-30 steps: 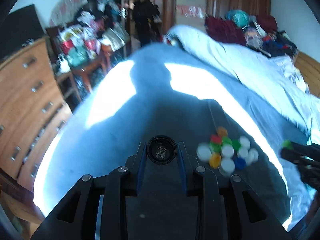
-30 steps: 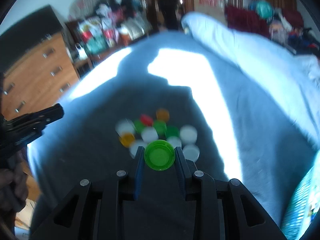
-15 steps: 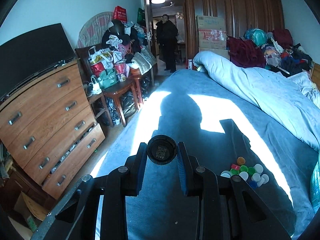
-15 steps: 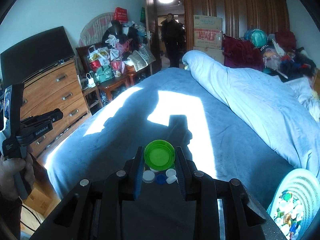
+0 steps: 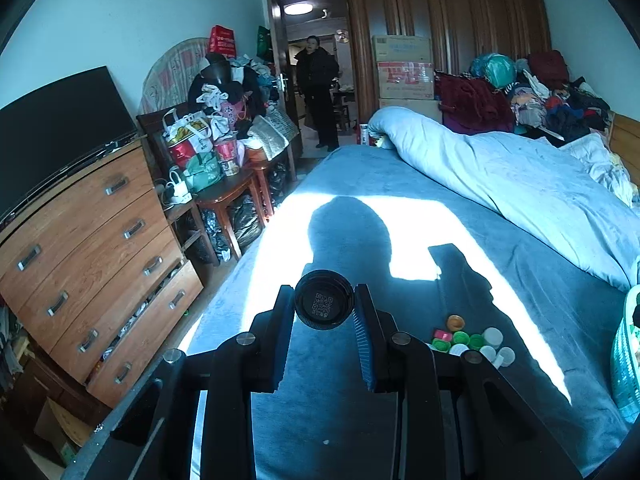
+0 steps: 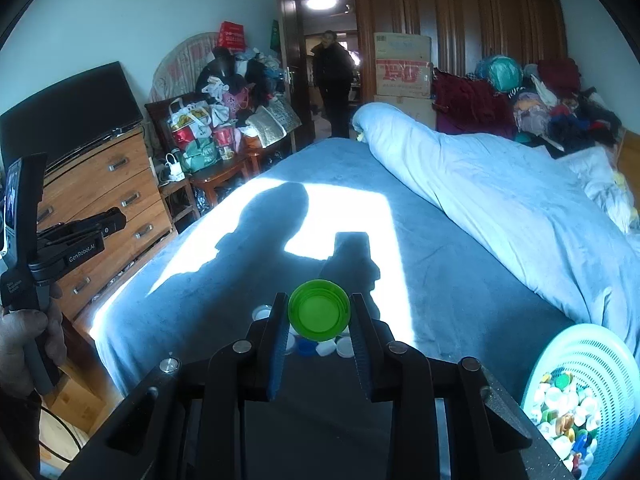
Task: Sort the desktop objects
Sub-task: 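Carry both caps to the blue basket and open both tools over it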
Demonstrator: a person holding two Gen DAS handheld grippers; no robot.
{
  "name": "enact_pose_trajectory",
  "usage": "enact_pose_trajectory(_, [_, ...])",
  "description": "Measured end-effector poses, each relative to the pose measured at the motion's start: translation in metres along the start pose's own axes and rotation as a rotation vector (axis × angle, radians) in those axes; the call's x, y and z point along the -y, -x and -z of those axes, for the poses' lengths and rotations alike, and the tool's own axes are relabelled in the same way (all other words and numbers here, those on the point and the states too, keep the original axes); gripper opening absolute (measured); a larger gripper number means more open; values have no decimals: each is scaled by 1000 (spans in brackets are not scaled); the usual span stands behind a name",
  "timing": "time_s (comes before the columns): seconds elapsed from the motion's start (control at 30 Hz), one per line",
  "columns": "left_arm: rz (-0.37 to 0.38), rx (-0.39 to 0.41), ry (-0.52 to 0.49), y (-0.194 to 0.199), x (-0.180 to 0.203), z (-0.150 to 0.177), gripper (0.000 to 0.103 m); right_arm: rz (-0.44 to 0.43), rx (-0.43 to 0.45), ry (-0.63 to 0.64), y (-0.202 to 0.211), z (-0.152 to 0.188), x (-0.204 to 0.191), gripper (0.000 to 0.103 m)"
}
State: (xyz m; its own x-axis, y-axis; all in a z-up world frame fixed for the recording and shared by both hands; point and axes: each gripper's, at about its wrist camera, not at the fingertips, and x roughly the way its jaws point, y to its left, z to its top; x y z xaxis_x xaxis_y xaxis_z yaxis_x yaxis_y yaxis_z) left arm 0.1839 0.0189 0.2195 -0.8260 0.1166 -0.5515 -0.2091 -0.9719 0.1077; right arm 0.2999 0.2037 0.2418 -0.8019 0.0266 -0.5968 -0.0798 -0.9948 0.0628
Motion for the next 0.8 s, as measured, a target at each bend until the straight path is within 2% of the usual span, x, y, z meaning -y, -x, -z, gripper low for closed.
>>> enact_pose_trajectory(0.23, [108, -51, -76, 2, 54, -2, 25, 43, -26, -60, 12, 12, 42, 32])
enact_pose_trajectory(0.6, [413, -183, -180, 11, 173, -3, 25, 169, -20, -163, 49, 32, 117, 32])
enact_pose_trajectory(0.8, [499, -194, -264, 31, 234, -5, 25, 237, -16, -223, 72, 44, 160, 32])
